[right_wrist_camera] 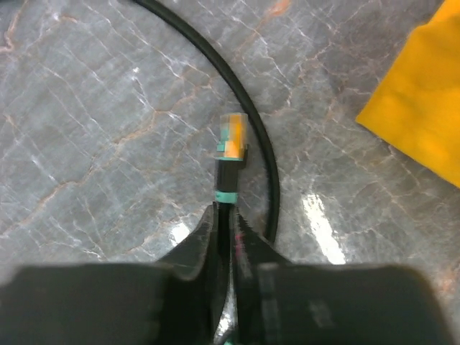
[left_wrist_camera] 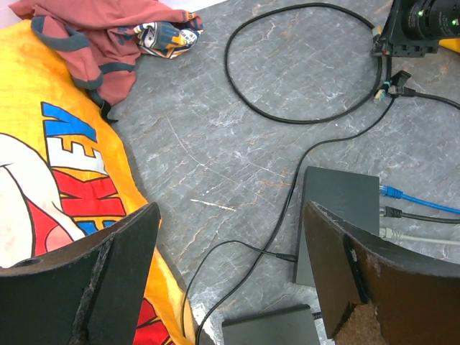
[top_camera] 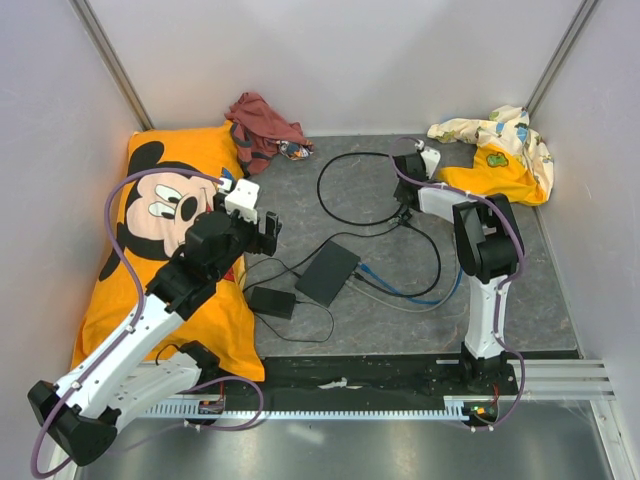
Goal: Insert the plug into the switch port
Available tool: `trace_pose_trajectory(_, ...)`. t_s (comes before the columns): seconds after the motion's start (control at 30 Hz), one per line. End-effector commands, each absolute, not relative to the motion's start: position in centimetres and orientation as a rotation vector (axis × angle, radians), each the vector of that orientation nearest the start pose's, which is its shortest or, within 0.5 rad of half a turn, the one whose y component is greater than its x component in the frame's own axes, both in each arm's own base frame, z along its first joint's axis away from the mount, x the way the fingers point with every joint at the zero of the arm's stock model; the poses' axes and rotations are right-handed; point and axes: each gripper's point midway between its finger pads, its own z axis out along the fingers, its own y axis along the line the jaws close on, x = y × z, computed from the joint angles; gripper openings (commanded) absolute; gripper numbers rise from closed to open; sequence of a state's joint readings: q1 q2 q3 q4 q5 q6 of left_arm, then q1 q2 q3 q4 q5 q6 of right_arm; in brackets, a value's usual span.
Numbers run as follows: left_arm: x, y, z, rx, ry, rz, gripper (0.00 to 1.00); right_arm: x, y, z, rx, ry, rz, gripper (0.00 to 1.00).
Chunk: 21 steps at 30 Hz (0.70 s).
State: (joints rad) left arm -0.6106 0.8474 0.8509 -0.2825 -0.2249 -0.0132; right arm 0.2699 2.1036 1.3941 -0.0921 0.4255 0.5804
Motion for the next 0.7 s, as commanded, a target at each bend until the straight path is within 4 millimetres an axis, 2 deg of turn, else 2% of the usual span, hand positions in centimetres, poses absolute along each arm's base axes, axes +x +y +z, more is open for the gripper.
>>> trace_pose_trajectory(0.0,28.0,-14.7,27.8,0.409,1.759,-0.230,0.88,55.3,9.7,8.4,0.486,2.098,-0.021,0.05)
trace_pose_trajectory(0.03,27.9,-14.6,27.8,0.409,1.758,-0.229,0.87,55.8,9.5,9.9,0.468,2.067,-0.034,0.00)
trace_pose_trajectory(0.07,27.9,-14.6,27.7,0.406,1.758,-0.228,0.87,57.1,9.4,13.1,0.402,2.014,-0.054,0.00)
trace_pose_trajectory(0.13,27.9,-14.5,27.7,0.403,1.759,-0.229,0.87,58.2,8.9,17.9,0.345,1.932,-0.091,0.00)
trace_pose_trajectory(0.17,27.9,-14.5,27.8,0.401,1.757,-0.231,0.87,58.9,8.1,21.7,0.288,1.865,-0.166,0.00)
trace_pose_trajectory(0.2,27.9,-14.5,27.9,0.401,1.756,-0.236,0.87,59.0,7.6,24.5,0.267,1.818,-0.195,0.00)
trace_pose_trajectory(0.23,27.8,-14.6,27.9,0.401,1.756,-0.242,0.87,59.0,7.1,26.8,0.236,1.784,-0.233,0.00)
trace_pose_trajectory(0.27,27.8,-14.5,28.0,0.396,1.753,-0.244,0.87,59.0,6.5,29.9,0.234,1.726,-0.268,0.00)
trace_pose_trajectory(0.3,27.7,-14.6,28.2,0.401,1.749,-0.254,0.87,58.2,5.9,32.8,0.175,1.689,-0.325,0.00)
trace_pose_trajectory(0.37,27.8,-14.6,28.3,0.373,1.753,-0.286,0.87,57.2,5.4,36.0,0.129,1.631,-0.371,0.00)
trace_pose_trajectory(0.4,27.6,-14.8,28.4,0.381,1.751,-0.314,0.87,55.5,5.0,38.8,0.087,1.587,-0.426,0.00)
trace_pose_trajectory(0.43,27.5,-14.9,28.5,0.378,1.750,-0.329,0.87,54.5,4.8,40.0,0.075,1.561,-0.456,0.00)
trace_pose_trajectory(0.47,27.6,-14.9,28.6,0.363,1.748,-0.346,0.87,53.8,4.6,39.7,0.050,1.546,-0.497,0.00)
trace_pose_trajectory(0.5,27.4,-15.2,28.6,0.373,1.745,-0.372,0.87,51.3,4.6,42.3,0.021,1.496,-0.550,0.00)
trace_pose_trajectory(0.53,27.4,-15.2,28.6,0.371,1.745,-0.383,0.87,50.3,4.7,42.8,-0.004,1.477,-0.574,0.00)
trace_pose_trajectory(0.57,27.4,-15.2,28.7,0.366,1.745,-0.397,0.87,49.5,5.0,41.4,-0.047,1.487,-0.596,0.00)
trace_pose_trajectory(0.6,27.2,-15.6,28.8,0.378,1.743,-0.421,0.87,47.6,6.0,42.9,-0.084,1.456,-0.577,0.00)
trace_pose_trajectory(0.63,27.2,-15.7,28.9,0.373,1.743,-0.432,0.87,46.7,6.5,42.6,-0.145,1.458,-0.594,0.00)
trace_pose_trajectory(0.67,27.1,-16.1,28.9,0.387,1.741,-0.457,0.87,46.0,7.5,40.2,-0.228,1.501,-0.594,0.00)
